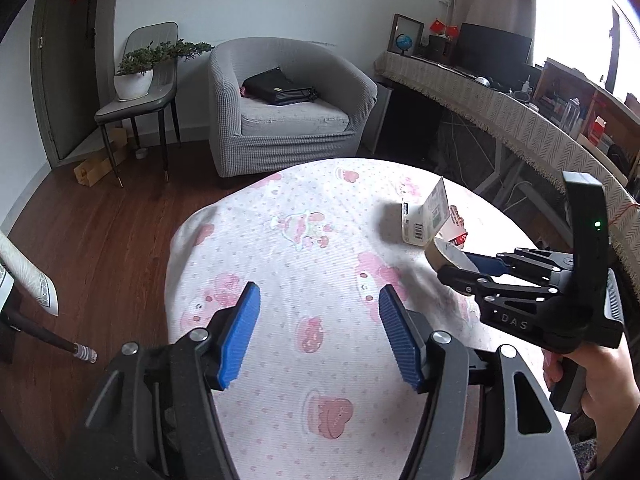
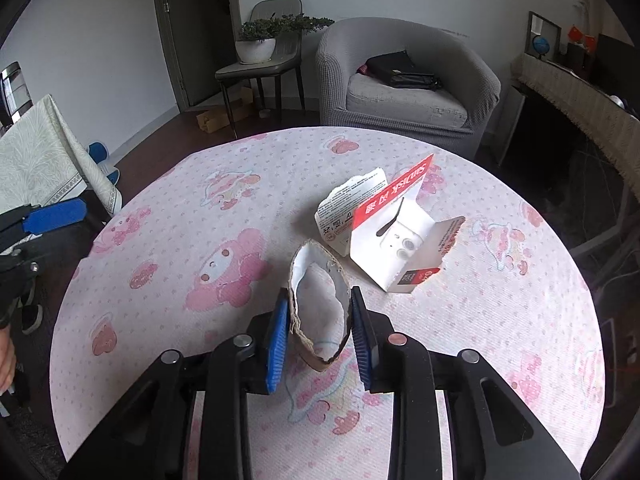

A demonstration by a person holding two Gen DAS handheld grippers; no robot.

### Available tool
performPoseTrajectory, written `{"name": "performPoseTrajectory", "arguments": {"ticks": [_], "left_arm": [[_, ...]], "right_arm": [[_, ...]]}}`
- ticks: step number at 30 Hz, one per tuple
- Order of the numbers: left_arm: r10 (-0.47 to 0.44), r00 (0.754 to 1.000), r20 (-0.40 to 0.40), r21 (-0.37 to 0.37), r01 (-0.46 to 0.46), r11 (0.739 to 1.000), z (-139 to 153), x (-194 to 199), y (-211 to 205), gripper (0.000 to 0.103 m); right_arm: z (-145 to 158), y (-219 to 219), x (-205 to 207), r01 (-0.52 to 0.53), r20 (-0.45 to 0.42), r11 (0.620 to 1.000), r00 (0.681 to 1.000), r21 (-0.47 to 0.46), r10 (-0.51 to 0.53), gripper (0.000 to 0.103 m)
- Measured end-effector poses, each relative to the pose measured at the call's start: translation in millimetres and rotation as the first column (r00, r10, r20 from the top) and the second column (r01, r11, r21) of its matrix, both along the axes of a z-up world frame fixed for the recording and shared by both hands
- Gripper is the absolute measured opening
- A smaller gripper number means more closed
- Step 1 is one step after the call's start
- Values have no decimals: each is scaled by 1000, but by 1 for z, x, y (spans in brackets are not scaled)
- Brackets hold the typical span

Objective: Collect trash
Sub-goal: 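Grasp the brown cardboard tape core with the right gripper, then grasp the red-and-white SanDisk package with the left gripper while the right holds the core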

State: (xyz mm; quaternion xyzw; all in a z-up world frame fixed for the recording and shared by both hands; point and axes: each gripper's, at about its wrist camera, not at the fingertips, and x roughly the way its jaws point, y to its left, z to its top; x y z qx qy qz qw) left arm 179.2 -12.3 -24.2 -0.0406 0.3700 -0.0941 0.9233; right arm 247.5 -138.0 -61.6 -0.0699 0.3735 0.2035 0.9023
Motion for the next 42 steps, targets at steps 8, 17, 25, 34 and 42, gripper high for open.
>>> {"name": "performPoseTrajectory", "arguments": {"ticks": [8,17,25,34,42], "left_arm": [[-31,998,52,21,30,999,1,8,-50,59],[-117,993,-8,43,117,992,-5,44,-103,50],[-154,987,-39,111,157,981,-21,81,-138,39],[-120,989,-91,130,131,983,-43,117,-154,26],[-102,990,-100,121,114,986,-42,116,-153,7]], "right_arm": [[22,-80,-11,108,19,990,994,95,-110,29],[27,-140,-21,165,10,969,986,183,-169,29],[19,-174,-21,197,-23,949,980,245,-198,29],[17,-185,-22,200,-31,943,980,266,-198,29],[21,-173,-22,167,-27,949,986,268,-166,29]]}}
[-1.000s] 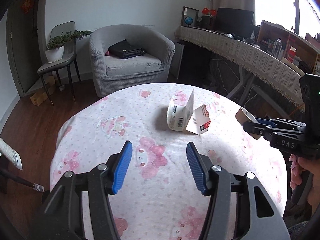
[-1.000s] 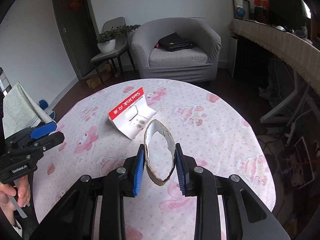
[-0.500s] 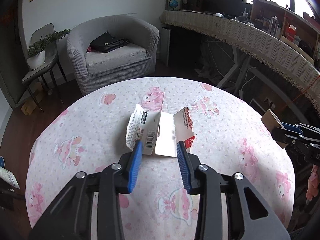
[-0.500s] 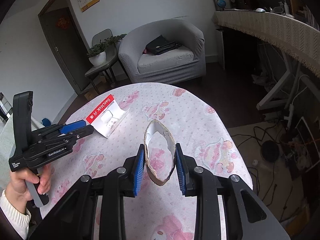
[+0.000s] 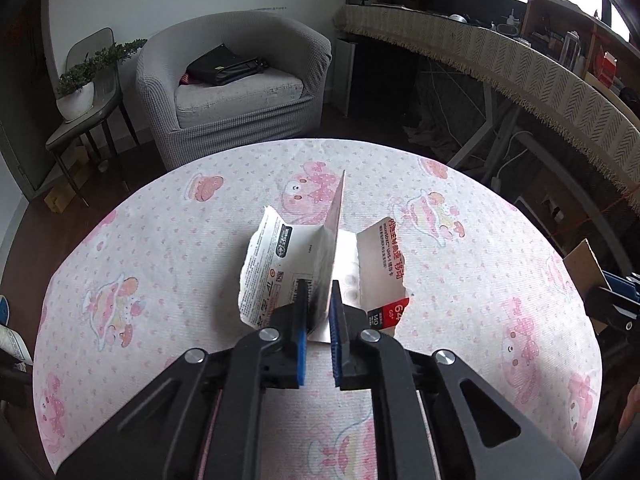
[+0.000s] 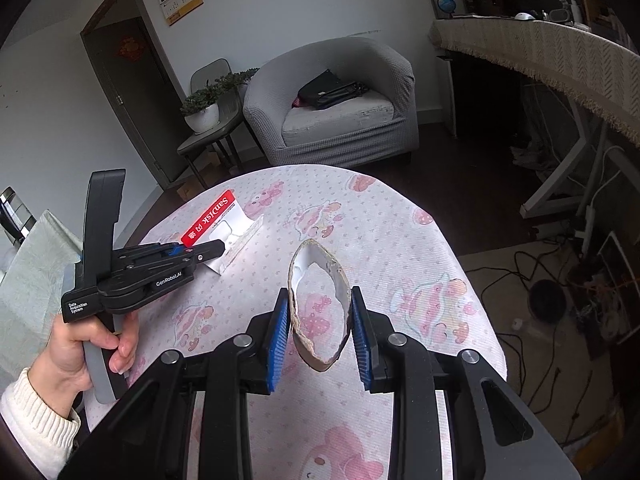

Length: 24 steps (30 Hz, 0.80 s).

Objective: Collect trash
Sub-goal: 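Grasp the red-and-white SanDisk package with the left gripper while the right holds the core, then carry the SanDisk package and cardboard core over the green bin with both grippers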

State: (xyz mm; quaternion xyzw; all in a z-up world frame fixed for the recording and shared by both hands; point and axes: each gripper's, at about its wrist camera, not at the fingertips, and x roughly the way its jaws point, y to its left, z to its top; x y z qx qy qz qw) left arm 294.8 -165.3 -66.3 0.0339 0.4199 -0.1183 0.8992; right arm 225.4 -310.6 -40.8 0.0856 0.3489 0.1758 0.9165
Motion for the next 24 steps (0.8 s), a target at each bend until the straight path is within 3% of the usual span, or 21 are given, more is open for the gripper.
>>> {"name": "performPoseTrajectory", "arguments": {"ticks": [3,17,24], "left_arm": [[9,1000,12,-21,-9,1000,9,-8,5,2],[60,997,49,-80,-56,995,49,-82,59,2],[123,990,71,-94,-116,989,66,-126,106,2]], "right_arm": [[3,8,0,-20,6,1000,1000,-5,21,29],[18,63,-7,-131,13,990,991,-52,132,29],[24,116,-10,-206,19,975,978,-83,209,29]]}}
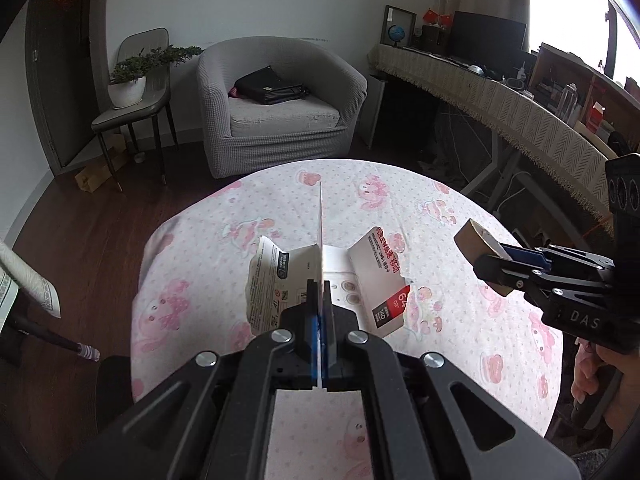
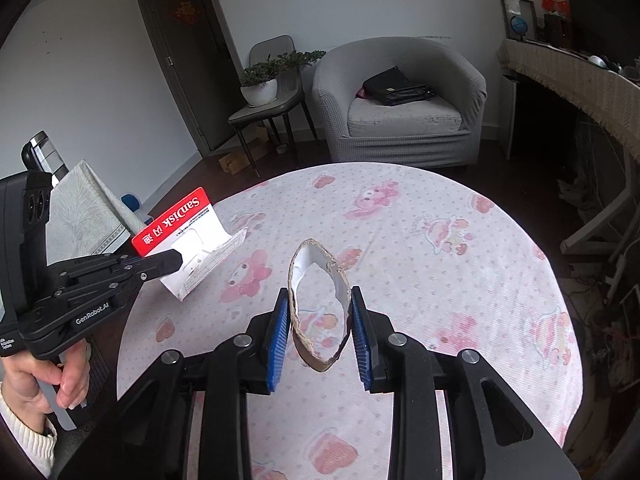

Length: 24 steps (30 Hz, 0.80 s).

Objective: Collect trash
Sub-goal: 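Carry the SanDisk package and cardboard core over the green bin with both grippers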

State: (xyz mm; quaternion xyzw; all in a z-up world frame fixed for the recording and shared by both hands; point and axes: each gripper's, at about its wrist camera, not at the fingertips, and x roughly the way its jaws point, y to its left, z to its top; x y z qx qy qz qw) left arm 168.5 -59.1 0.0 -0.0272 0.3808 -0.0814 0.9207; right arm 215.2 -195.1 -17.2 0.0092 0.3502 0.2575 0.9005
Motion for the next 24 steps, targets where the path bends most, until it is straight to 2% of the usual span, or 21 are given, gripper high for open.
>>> {"name": "performPoseTrajectory", "arguments": {"ticks": [5,9,14,24], "left_arm": [[54,999,2,-29,-53,998,2,-20,39,2],[103,995,15,-16,-102,995,1,-32,66,2],[132,991,33,8,-132,991,0,-43,94,2],[238,971,38,-6,-238,971,-7,-62,163,2]], "right_arm": [[3,45,-6,-62,14,998,998,-29,62,29],[-1,77,-3,-92,15,994,996,-63,93,29],[-5,116,-2,-132,5,989,991,-67,133,29],[-9,186,-8,-213,-10,974,977,-73,213,29]]}}
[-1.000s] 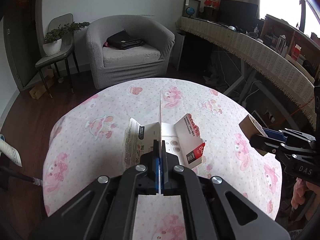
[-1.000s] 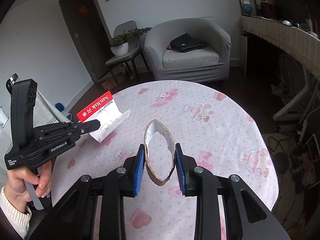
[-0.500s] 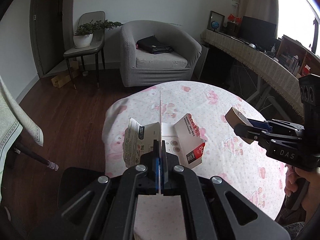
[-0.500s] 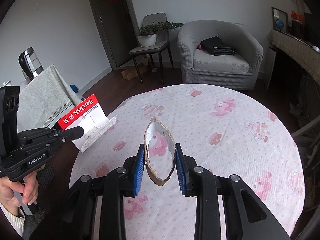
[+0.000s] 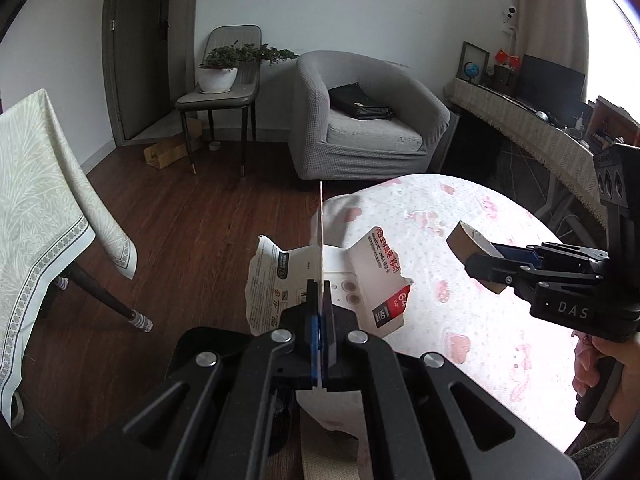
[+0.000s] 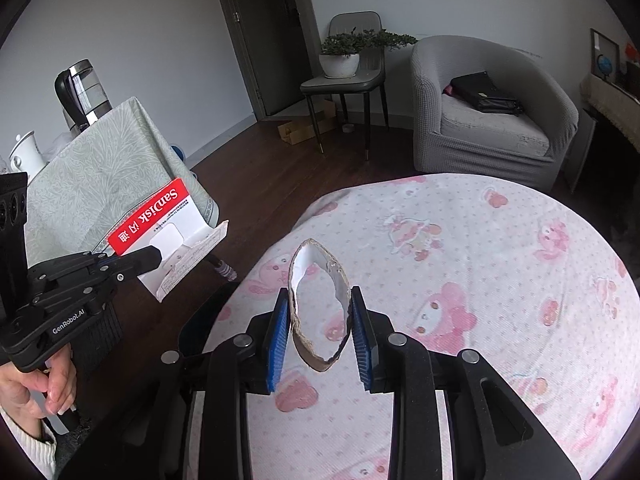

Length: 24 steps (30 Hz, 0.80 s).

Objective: Collect trash
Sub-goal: 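Carry the SanDisk package and cardboard core over the green bin with both grippers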

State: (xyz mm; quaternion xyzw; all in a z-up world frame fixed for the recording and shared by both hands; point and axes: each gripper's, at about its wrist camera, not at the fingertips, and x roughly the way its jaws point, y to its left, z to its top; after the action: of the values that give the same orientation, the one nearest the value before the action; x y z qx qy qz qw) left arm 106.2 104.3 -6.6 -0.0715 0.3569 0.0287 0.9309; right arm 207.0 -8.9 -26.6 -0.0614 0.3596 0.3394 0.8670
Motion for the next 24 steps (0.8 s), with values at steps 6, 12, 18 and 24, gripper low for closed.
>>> {"name": "performPoseTrajectory", "arguments": {"ticks": [6,12,18,24], "left_arm": [[61,997,-50,-8,-61,998,-27,-9,32,2],[92,988,-126,-17,-95,995,-61,-9,64,2],[136,961,-241,-5,-142,990,-105,-12,97,2],[142,930,-339,-26,-160,987,-139,-15,126,2]], "right_arm": [[0,47,-11,-75,2,997,997,2,75,29],[-6,82,-11,-115,-2,993,993,-1,115,29],[-16,117,-14,-147,-7,989,989,-16,147,29],[-38,152,-15,-161,-32,984,987,-71,159,29]]}}
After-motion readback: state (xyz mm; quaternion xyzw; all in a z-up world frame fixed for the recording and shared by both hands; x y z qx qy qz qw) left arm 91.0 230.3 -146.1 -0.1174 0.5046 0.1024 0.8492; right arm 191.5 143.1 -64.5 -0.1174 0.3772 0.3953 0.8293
